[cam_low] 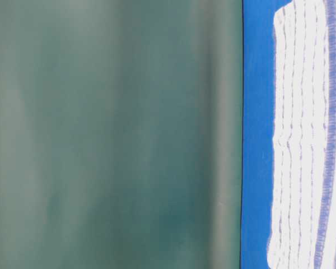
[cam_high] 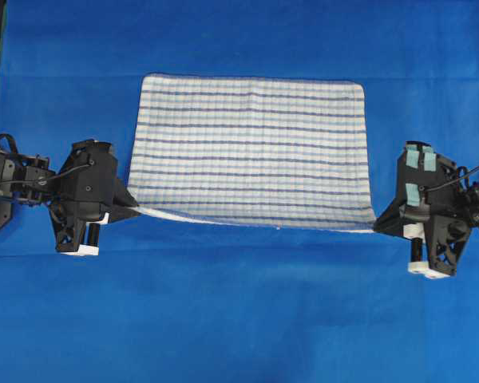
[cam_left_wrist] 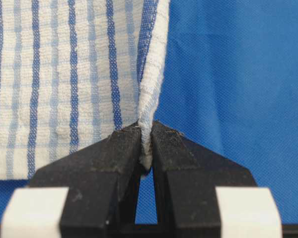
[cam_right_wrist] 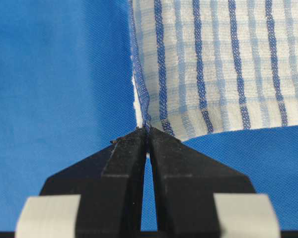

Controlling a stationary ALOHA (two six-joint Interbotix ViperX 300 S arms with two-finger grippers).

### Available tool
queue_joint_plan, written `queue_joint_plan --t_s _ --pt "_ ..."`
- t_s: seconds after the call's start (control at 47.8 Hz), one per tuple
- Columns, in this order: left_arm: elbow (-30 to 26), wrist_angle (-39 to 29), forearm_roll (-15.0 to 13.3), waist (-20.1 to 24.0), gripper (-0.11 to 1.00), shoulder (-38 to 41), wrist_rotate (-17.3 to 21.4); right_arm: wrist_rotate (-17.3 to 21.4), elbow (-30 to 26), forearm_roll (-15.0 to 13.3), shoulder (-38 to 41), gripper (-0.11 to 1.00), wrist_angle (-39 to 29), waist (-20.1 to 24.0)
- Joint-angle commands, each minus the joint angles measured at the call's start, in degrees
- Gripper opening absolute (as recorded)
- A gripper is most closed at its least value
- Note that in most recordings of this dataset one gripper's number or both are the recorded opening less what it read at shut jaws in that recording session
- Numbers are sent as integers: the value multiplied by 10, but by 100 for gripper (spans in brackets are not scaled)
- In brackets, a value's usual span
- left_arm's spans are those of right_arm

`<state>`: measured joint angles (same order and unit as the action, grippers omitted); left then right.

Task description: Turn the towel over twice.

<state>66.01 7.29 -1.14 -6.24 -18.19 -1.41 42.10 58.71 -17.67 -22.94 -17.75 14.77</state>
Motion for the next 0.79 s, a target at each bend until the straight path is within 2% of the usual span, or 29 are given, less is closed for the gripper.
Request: queue_joint_plan --t_s 0.0,0.125,0.251,0.293,0.376,0.46,0.502,0.606,0.69,0.774 --pt "-9 3 0 -2 3 -3 1 1 -12 1 -1 4 4 3" --pt "-11 3 0 -3 7 -1 0 1 -14 1 4 5 4 2" --pt "-16 3 -1 -10 30 2 0 2 -16 2 4 6 4 -1" --pt "-18 2 0 -14 42 2 0 4 -17 2 3 15 3 -1" --pt "-22 2 0 -27 65 -3 0 6 -19 1 -1 40 -7 -1" --pt "-30 0 0 -37 79 -12 1 6 -21 -2 -9 61 -22 -1" --pt "-34 -5 -1 -37 82 -18 1 6 -23 -4 -16 67 -30 -1" --pt "-42 -25 -1 -37 80 -40 4 6 -26 -14 -35 61 -41 -1" --pt "-50 -40 -1 -32 79 -65 6 5 -31 -33 -54 61 -46 -1" --pt "-56 -46 -1 -24 79 -91 6 5 -39 -65 -78 62 -47 -3"
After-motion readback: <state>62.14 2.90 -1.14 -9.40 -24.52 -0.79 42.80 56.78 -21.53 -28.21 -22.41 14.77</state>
